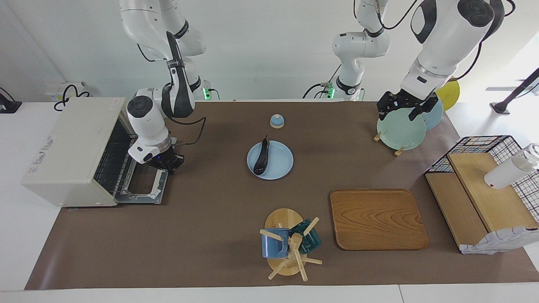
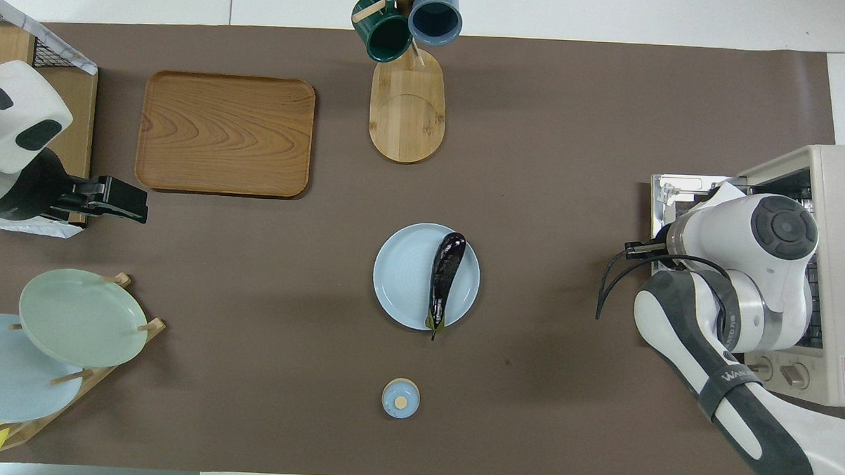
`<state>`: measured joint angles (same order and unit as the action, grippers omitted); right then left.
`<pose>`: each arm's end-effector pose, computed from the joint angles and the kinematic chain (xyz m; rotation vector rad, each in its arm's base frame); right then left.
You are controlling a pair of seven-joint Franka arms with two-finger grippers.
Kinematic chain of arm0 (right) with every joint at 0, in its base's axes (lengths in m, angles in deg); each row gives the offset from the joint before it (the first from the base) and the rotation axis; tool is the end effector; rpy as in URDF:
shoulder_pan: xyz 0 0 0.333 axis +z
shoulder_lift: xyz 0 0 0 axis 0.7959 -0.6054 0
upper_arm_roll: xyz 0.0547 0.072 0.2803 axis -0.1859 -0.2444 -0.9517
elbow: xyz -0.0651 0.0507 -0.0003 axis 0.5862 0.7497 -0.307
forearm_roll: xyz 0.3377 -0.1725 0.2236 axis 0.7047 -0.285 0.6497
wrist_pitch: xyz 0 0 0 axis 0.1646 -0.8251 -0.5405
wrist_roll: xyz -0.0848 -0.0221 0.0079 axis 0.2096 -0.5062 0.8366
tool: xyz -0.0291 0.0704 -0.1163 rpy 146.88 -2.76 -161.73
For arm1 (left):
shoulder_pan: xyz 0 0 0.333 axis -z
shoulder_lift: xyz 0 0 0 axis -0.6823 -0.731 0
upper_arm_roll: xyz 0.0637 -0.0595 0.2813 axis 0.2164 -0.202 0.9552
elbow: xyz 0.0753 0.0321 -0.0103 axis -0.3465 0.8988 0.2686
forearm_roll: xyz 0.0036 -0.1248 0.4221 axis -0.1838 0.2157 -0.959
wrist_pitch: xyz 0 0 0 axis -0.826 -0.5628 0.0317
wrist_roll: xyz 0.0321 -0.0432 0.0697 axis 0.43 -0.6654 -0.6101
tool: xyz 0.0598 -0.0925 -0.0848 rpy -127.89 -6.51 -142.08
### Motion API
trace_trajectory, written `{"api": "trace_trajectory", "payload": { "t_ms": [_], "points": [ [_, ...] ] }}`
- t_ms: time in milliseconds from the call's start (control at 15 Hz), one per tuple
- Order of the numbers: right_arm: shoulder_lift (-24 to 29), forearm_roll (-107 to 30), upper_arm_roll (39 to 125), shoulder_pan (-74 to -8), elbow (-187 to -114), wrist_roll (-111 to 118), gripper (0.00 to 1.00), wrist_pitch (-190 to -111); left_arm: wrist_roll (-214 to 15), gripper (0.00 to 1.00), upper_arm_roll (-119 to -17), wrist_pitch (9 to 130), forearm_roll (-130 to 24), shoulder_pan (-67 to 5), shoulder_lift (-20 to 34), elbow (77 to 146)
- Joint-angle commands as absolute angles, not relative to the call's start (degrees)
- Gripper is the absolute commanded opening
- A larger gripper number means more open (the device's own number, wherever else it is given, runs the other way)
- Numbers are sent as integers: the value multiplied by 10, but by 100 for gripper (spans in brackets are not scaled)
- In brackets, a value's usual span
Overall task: Put eggplant into oven
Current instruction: 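Reach the right gripper from the oven toward the eggplant on the plate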
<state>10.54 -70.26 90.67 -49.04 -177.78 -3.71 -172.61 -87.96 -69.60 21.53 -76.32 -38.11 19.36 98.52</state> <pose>0.5611 0.0220 0.2119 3.1239 0.1043 0.0368 0.5782 -0.0999 0.5349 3.1213 -0.1478 -0.1147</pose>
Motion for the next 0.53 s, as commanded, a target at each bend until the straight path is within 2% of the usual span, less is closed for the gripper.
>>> {"api": "trace_trajectory", "payload": {
  "t_ms": [0,200,400,467],
  "points": [
    [106,-662,915,-439,-1780,-47,0,-1760,-871,100,-704,206,-771,-390,194,985],
    [89,-655,915,-363,-1736,-88,0,-1763,-870,100,-704,203,-771,-389,194,985],
    [73,-655,915,-317,-1659,-170,0,-1699,-871,100,-704,202,-771,-388,195,985],
    [66,-656,915,-301,-1636,-187,12,-1683,-871,100,-704,202,-771,-390,195,985]
  ]
}}
